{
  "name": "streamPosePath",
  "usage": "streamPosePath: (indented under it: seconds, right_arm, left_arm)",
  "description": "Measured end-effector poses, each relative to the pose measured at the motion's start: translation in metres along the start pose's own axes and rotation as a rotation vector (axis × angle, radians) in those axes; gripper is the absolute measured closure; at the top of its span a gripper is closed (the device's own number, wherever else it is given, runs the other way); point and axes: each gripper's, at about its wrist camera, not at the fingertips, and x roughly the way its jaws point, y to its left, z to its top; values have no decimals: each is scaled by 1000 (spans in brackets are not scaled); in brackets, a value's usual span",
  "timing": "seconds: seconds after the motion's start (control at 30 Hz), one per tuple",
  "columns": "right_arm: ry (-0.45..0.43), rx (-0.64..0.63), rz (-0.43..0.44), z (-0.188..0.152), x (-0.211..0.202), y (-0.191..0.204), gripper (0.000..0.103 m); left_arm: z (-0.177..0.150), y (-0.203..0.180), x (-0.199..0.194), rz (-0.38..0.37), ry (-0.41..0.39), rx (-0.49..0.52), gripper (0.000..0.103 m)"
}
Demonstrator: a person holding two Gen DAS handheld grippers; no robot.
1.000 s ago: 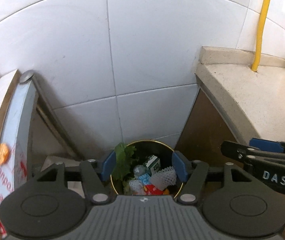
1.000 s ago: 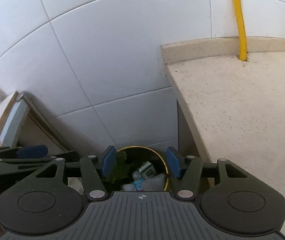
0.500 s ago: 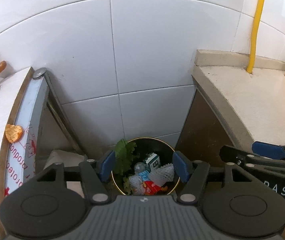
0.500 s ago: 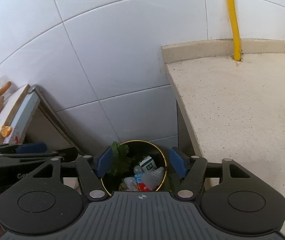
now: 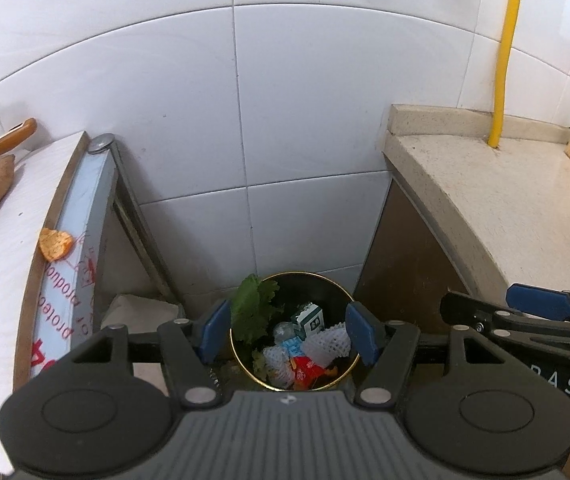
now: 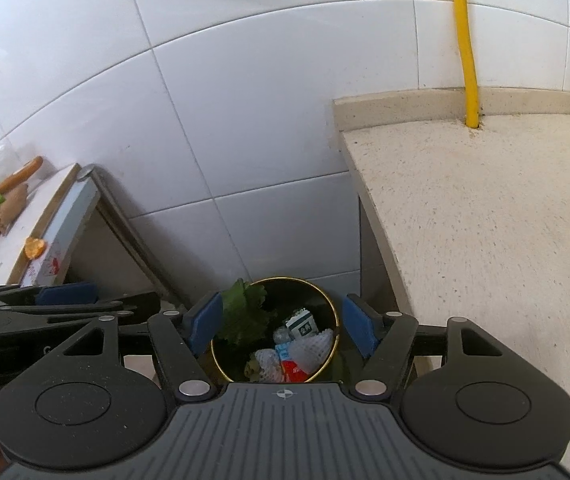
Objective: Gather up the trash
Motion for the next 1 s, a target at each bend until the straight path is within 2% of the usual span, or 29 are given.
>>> streamPosePath:
  seconds: [0.53, 0.73, 1.0]
  right_arm:
    - [20, -2, 2, -15, -17, 0, 30]
    - [12, -4, 9, -16, -22, 2, 30]
    - [-22, 9, 27, -13, -34, 1, 29]
  left_arm:
    - [-16, -3, -18, 7, 2, 15, 44]
    - [-18, 2, -24, 8, -14, -1, 39]
    - [-16, 12, -31, -40, -39, -67, 23]
